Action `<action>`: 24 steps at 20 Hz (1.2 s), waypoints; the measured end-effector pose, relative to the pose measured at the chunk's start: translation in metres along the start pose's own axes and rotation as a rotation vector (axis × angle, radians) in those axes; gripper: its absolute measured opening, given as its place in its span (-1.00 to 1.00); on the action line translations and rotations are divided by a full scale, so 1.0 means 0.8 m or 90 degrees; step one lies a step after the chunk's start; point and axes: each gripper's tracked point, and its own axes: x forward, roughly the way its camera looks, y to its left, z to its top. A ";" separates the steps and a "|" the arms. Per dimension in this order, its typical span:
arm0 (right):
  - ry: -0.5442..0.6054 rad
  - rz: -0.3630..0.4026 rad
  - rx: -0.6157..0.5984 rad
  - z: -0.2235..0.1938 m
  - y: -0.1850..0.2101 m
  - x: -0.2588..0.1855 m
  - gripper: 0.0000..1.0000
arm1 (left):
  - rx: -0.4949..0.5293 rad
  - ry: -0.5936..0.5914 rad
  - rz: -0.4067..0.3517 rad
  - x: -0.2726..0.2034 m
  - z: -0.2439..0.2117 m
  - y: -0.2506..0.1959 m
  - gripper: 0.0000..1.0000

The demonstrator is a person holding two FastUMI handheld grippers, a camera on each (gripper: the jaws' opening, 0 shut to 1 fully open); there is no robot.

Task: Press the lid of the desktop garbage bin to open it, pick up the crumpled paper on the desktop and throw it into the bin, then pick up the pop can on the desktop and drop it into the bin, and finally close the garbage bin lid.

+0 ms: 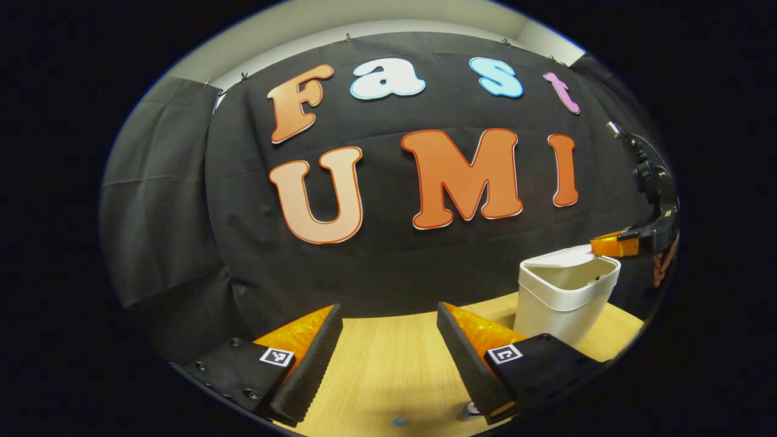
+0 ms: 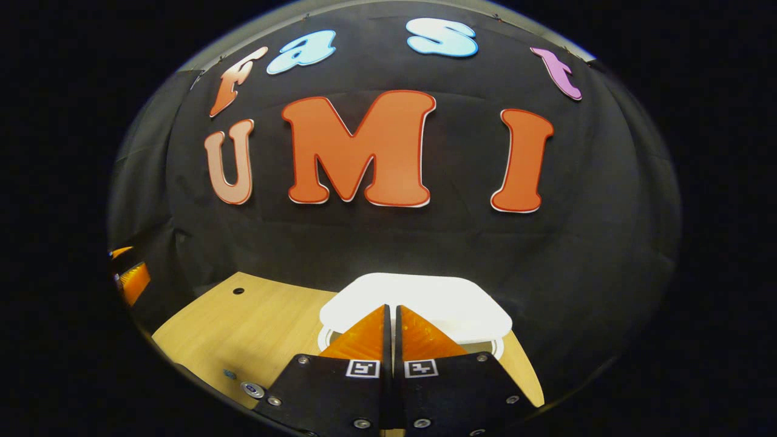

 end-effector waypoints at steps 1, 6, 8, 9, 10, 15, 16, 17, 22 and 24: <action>-0.009 0.011 0.001 0.006 0.004 -0.001 -0.99 | -0.008 -0.001 0.005 -0.002 -0.001 -0.001 0.99; -0.043 0.056 -0.011 0.017 0.026 -0.012 -0.99 | -0.023 0.002 0.025 -0.004 -0.011 0.000 0.99; -0.049 0.071 -0.015 0.017 0.037 -0.018 -0.99 | -0.026 0.006 0.028 -0.001 -0.013 0.005 0.99; -0.052 0.079 -0.018 0.015 0.045 -0.020 -0.99 | -0.028 0.007 0.029 0.002 -0.013 0.008 0.99; -0.056 0.088 -0.024 0.011 0.054 -0.025 -0.99 | -0.032 0.007 0.026 0.003 -0.014 0.010 1.00; -0.062 0.104 -0.050 -0.022 0.098 -0.034 -0.99 | -0.029 0.006 -0.002 0.013 -0.014 0.021 0.99; -0.059 0.113 -0.051 -0.033 0.111 -0.036 -0.99 | -0.030 0.007 -0.004 0.014 -0.015 0.026 0.99; -0.057 0.125 -0.044 -0.043 0.122 -0.038 -0.98 | -0.032 0.007 -0.010 0.015 -0.016 0.028 0.99; 0.005 0.187 -0.048 -0.109 0.175 -0.050 -0.80 | -0.033 0.018 -0.025 0.019 -0.029 0.045 1.00; 0.030 0.194 -0.053 -0.131 0.188 -0.054 -0.36 | -0.027 0.024 -0.030 0.021 -0.033 0.051 1.00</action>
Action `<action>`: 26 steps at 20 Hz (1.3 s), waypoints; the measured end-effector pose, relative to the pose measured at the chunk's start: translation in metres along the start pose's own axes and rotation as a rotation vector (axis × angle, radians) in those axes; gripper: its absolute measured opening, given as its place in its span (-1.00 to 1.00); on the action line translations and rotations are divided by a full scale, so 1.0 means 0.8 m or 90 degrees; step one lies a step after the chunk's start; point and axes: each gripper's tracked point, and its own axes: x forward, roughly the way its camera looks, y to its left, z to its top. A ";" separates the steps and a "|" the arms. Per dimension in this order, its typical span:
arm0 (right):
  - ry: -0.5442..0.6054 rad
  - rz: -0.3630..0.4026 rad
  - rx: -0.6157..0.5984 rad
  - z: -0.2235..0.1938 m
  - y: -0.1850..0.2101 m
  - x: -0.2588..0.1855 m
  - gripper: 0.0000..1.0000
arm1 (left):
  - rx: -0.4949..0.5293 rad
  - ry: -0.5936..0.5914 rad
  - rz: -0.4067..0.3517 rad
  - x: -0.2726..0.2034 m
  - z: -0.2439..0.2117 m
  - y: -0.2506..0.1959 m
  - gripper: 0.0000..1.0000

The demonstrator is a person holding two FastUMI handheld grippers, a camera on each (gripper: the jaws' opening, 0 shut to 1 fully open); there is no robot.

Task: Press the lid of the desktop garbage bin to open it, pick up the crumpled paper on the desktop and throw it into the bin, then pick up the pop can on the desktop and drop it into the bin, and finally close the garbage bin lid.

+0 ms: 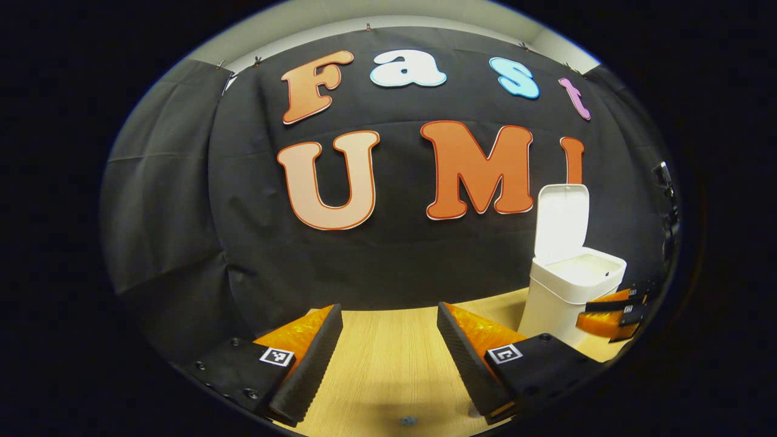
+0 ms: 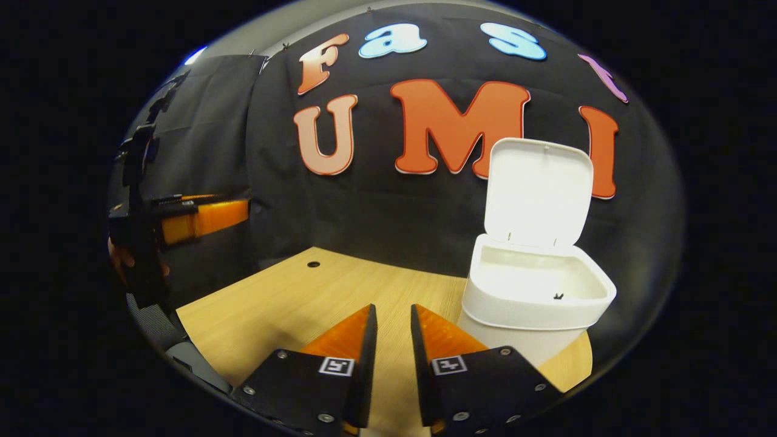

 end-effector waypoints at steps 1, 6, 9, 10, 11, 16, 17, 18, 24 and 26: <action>0.005 0.004 0.004 -0.007 0.007 0.001 -0.19 | 0.002 0.002 -0.002 0.002 -0.002 0.003 0.99; 0.050 0.038 0.015 -0.053 0.038 0.007 0.72 | 0.004 0.013 -0.008 0.003 -0.010 0.014 0.99; 0.087 0.066 0.009 -0.086 0.060 0.011 0.90 | 0.005 0.023 -0.007 0.003 -0.017 0.019 0.99; 0.098 0.075 0.009 -0.095 0.066 0.011 0.95 | 0.008 0.028 -0.005 0.003 -0.021 0.023 0.99; 0.103 0.084 0.008 -0.101 0.073 0.009 0.95 | 0.010 0.034 -0.001 0.004 -0.024 0.027 0.99; 0.131 0.107 -0.037 -0.144 0.096 0.019 0.96 | 0.006 0.058 0.007 0.006 -0.039 0.033 0.99; 0.138 0.112 -0.044 -0.153 0.100 0.022 0.96 | 0.008 0.061 0.009 0.006 -0.040 0.034 0.99; 0.145 0.120 -0.049 -0.161 0.105 0.024 0.95 | 0.009 0.063 0.010 0.005 -0.041 0.036 0.99; 0.183 0.147 -0.082 -0.208 0.125 0.049 0.95 | 0.018 0.071 0.016 0.002 -0.043 0.039 1.00; 0.197 0.151 -0.081 -0.224 0.127 0.059 0.96 | 0.023 0.072 0.018 0.002 -0.043 0.042 0.99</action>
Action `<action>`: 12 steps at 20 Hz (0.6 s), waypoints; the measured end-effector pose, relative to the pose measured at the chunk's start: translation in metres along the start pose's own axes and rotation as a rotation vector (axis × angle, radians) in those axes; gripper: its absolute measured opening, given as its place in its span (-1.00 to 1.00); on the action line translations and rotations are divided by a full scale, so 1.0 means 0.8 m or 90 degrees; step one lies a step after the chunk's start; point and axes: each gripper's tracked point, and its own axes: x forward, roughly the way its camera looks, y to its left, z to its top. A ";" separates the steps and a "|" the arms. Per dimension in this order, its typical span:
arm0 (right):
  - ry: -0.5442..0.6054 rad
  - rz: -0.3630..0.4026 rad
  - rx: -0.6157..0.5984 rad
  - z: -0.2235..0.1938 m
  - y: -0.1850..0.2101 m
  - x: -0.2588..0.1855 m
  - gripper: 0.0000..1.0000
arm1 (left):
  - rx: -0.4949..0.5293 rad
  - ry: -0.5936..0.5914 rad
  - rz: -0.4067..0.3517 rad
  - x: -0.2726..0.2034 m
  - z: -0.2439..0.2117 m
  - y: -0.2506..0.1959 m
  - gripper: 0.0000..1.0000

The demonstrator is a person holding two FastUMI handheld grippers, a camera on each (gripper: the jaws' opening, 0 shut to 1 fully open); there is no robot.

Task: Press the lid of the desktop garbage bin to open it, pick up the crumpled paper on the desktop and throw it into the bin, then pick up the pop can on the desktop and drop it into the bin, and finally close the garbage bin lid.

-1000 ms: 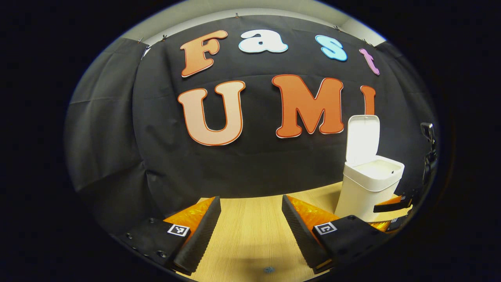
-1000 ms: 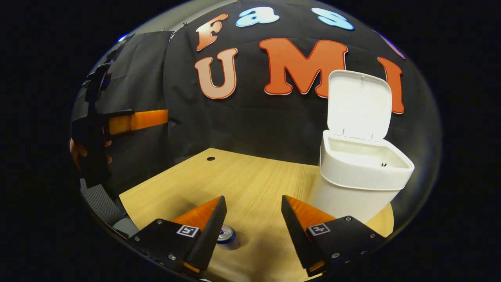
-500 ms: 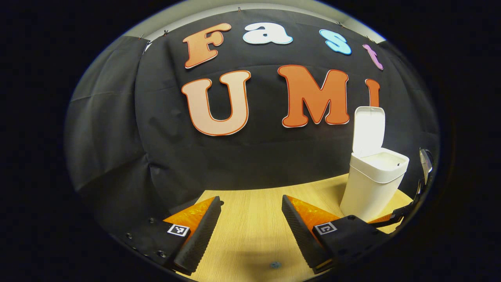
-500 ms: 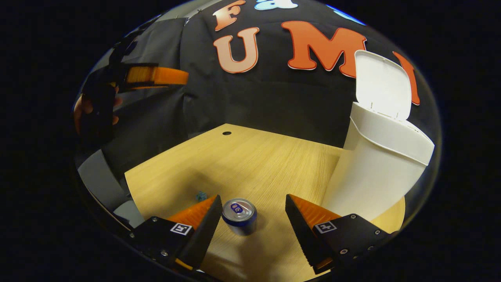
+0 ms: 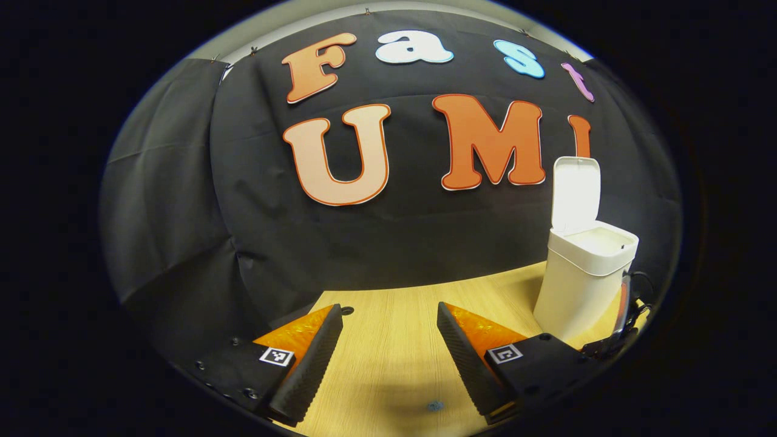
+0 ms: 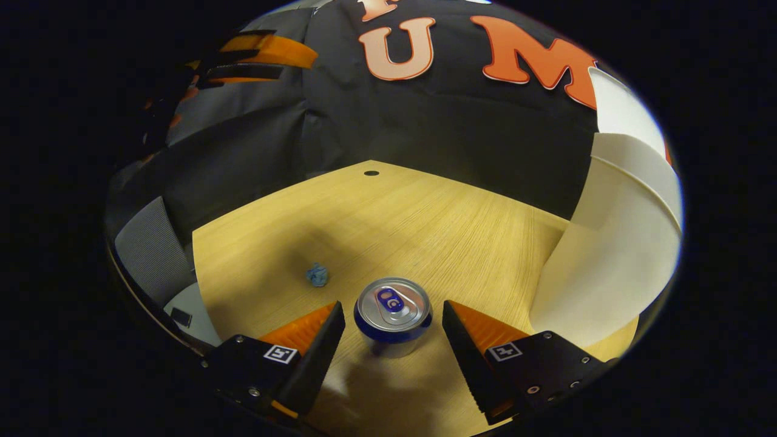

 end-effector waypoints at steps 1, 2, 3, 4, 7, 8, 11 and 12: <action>0.011 -0.002 0.002 -0.007 0.000 0.007 0.96 | 0.004 0.002 0.002 -0.001 -0.001 0.003 0.94; 0.019 -0.005 0.004 -0.013 -0.001 0.013 0.96 | 0.008 0.001 0.004 -0.002 0.001 0.005 0.99; 0.023 -0.007 0.006 -0.015 -0.002 0.016 0.96 | 0.012 -0.001 0.006 -0.004 0.003 0.006 0.99; 0.027 -0.009 0.008 -0.021 -0.002 0.022 0.96 | 0.016 -0.004 0.008 -0.005 0.004 0.008 1.00; 0.043 -0.012 0.014 -0.034 -0.004 0.032 0.96 | 0.016 -0.007 0.007 -0.007 0.006 0.010 0.94; 0.047 -0.015 0.018 -0.035 -0.006 0.036 0.96 | 0.014 -0.005 0.005 -0.008 0.002 0.010 0.94; 0.046 -0.024 0.023 -0.034 -0.004 0.036 0.93 | 0.009 0.004 0.002 -0.007 -0.003 0.011 0.94; 0.043 -0.026 0.025 -0.032 -0.001 0.034 0.79 | 0.007 0.006 -0.001 -0.007 -0.005 0.011 0.94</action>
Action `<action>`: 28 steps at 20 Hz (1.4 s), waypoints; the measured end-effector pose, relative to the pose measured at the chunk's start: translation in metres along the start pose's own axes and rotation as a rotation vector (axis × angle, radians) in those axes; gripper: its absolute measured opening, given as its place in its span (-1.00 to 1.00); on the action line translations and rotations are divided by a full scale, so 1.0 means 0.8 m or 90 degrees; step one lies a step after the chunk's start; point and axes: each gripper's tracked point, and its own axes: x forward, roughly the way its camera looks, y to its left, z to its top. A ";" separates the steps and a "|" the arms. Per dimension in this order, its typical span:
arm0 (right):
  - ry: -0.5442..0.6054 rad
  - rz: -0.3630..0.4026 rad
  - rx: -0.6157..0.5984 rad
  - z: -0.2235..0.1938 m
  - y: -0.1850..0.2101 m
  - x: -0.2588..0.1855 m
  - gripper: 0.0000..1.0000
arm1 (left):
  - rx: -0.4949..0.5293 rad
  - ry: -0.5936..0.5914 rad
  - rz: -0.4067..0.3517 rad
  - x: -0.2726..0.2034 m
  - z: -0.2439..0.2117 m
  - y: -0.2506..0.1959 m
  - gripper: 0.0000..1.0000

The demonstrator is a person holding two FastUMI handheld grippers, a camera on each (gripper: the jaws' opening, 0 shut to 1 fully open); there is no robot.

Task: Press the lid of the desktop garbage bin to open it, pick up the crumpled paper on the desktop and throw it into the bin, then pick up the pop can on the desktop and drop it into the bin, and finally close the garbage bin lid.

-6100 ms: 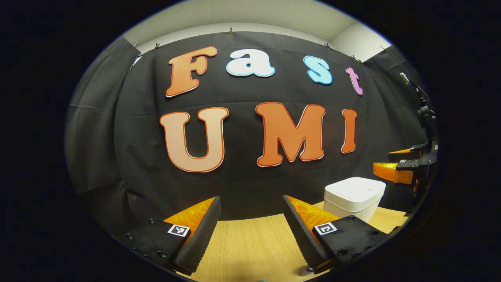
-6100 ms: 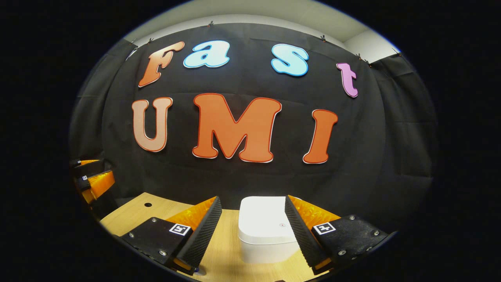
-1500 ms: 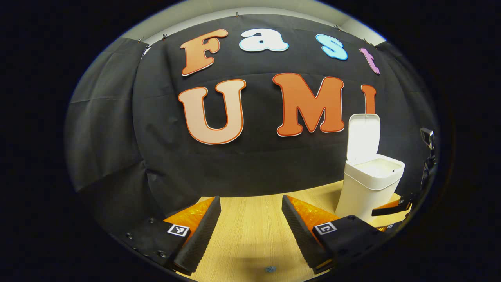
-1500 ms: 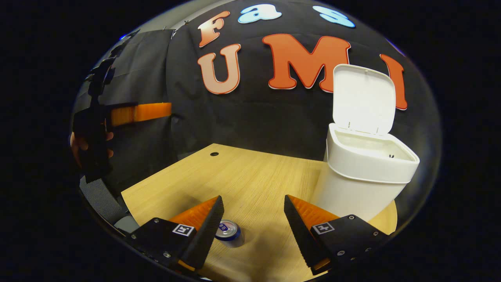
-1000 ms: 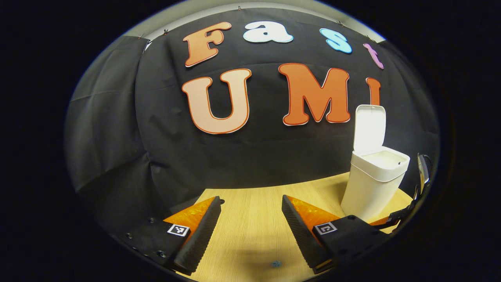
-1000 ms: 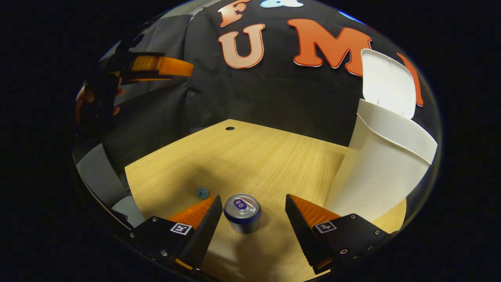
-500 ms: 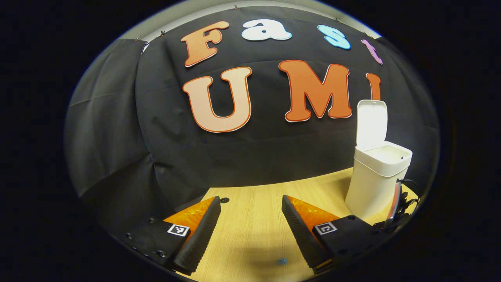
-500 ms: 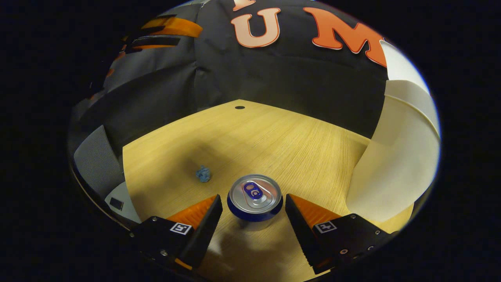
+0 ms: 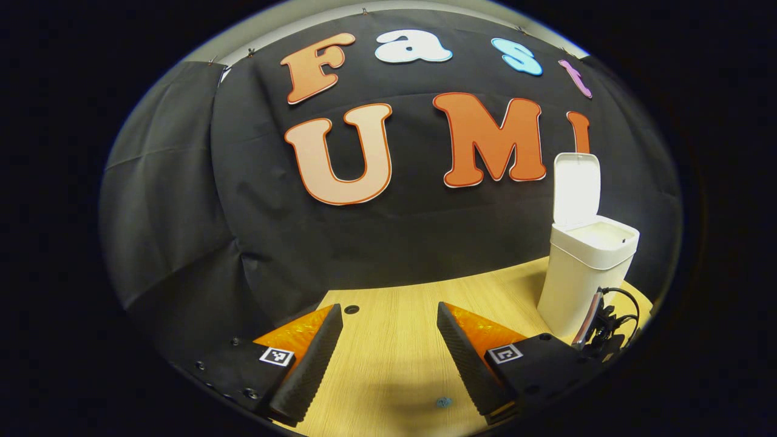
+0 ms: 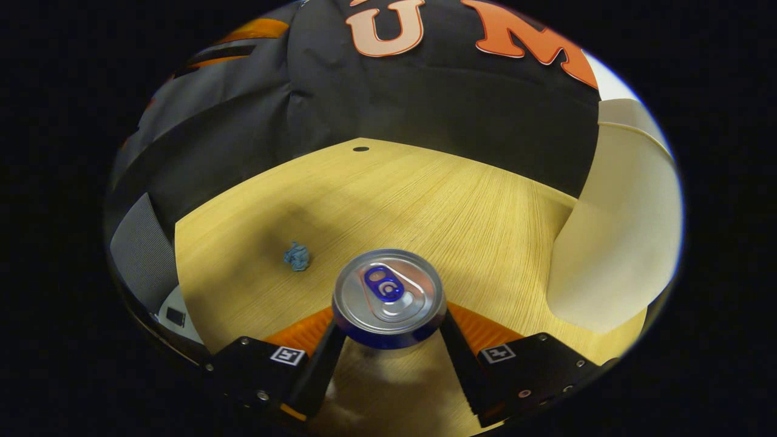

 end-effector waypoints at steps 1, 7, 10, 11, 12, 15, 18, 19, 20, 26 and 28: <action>0.001 0.000 0.004 0.001 -0.001 -0.002 0.68 | -0.002 0.003 -0.003 0.002 -0.003 -0.001 0.99; -0.023 -0.025 0.016 0.029 -0.015 -0.029 0.58 | -0.002 0.048 -0.044 0.016 -0.036 -0.023 0.99; -0.043 -0.043 0.018 0.046 -0.020 -0.048 0.58 | 0.001 0.077 -0.071 0.018 -0.062 -0.042 0.99; -0.048 -0.049 0.020 0.050 -0.021 -0.054 0.58 | 0.004 0.086 -0.079 0.020 -0.068 -0.049 0.99; -0.055 -0.057 0.022 0.058 -0.023 -0.060 0.58 | 0.006 0.094 -0.087 0.022 -0.076 -0.054 0.94; -0.065 -0.078 0.028 0.067 -0.030 -0.074 0.58 | 0.009 0.117 -0.110 0.025 -0.096 -0.068 0.99; -0.062 -0.101 0.036 0.068 -0.030 -0.080 0.48 | 0.008 0.144 -0.133 0.029 -0.119 -0.081 1.00; -0.060 -0.107 0.038 0.069 -0.031 -0.082 0.58 | 0.008 0.159 -0.140 0.031 -0.131 -0.082 1.00; -0.058 -0.115 0.041 0.069 -0.036 -0.083 0.58 | 0.009 0.175 -0.148 0.033 -0.144 -0.084 1.00; -0.051 -0.157 0.069 0.061 -0.045 -0.096 0.58 | -0.002 0.309 -0.197 0.019 -0.225 -0.082 1.00; -0.051 -0.170 0.080 0.058 -0.048 -0.102 0.58 | -0.005 0.349 -0.209 0.013 -0.248 -0.083 1.00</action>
